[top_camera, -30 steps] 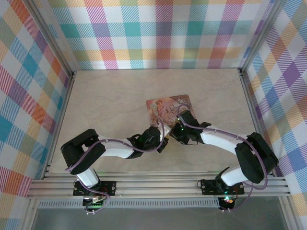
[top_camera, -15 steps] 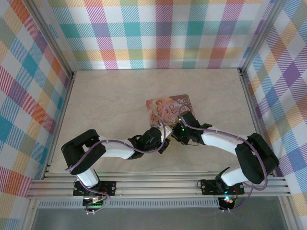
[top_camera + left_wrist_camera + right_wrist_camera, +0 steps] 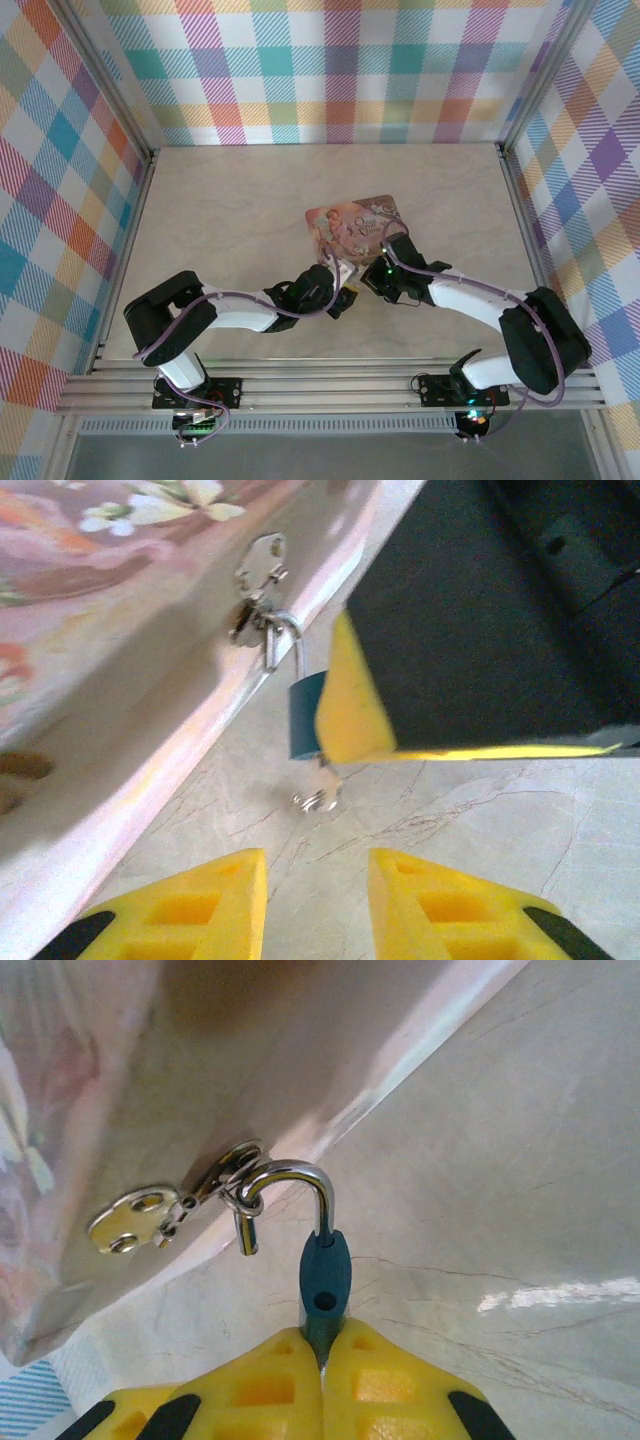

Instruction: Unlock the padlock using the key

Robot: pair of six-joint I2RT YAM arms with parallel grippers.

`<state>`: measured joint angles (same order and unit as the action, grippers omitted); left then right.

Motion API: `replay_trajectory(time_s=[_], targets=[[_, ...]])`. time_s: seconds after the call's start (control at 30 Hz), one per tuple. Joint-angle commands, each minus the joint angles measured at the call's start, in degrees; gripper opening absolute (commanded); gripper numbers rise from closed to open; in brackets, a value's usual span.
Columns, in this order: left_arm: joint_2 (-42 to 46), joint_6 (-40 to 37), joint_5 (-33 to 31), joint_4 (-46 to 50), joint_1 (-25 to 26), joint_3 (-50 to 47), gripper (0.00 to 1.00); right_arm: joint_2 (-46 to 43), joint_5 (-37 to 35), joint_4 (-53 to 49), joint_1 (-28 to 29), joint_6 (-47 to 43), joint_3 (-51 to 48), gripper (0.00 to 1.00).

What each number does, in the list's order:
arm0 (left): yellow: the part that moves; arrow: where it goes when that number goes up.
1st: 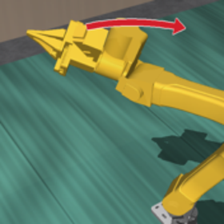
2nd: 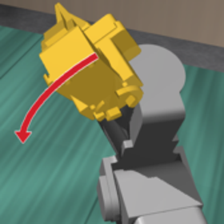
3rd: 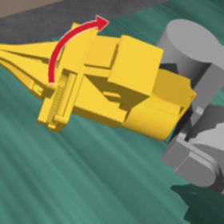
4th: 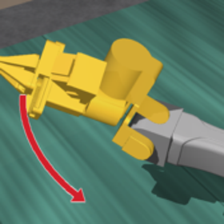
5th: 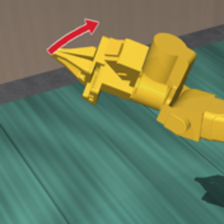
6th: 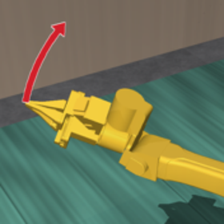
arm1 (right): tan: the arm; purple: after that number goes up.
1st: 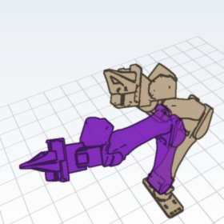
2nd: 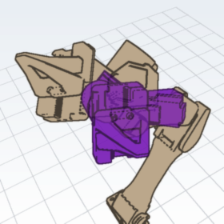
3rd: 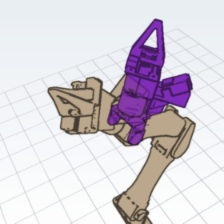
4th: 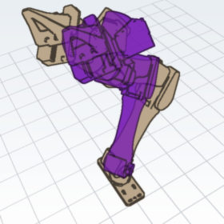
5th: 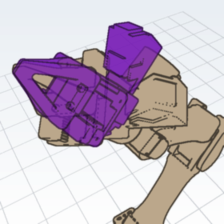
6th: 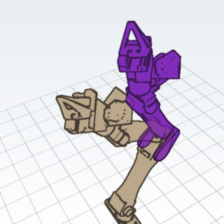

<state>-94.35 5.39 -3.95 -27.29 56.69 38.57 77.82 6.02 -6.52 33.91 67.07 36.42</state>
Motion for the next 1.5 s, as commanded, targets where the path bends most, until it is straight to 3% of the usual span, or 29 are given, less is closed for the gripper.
replay_trajectory(time_s=[0.0,0.67,0.87,1.33,1.47], targets=[[2.65,2.37,0.11,-0.93,-1.04,-1.02,0.32,-2.7,-1.18,-1.35,-1.24,0.48,-1.47,0.0],[3.61,6.48,-1.3,-2.77,-2.37,-3.89,0.32,-11.26,-2.04,-3.86,-8.0,1.32,-3.45,0.0],[4.9,5.95,-2.11,-2.18,-2.67,-4.51,0.32,-8.2,-3.24,-3.56,-8.89,0.33,-2.02,0.0],[7.39,5.69,-3.93,-0.54,-3.07,-5.44,0.32,0.86,3.29,4.13,-9.93,-1.25,2.18,0.0],[7.99,5.69,-4.2,-0.05,-3.25,-5.15,0.32,0.61,0.7,5.09,-9.92,-0.26,2.5,0.0]])
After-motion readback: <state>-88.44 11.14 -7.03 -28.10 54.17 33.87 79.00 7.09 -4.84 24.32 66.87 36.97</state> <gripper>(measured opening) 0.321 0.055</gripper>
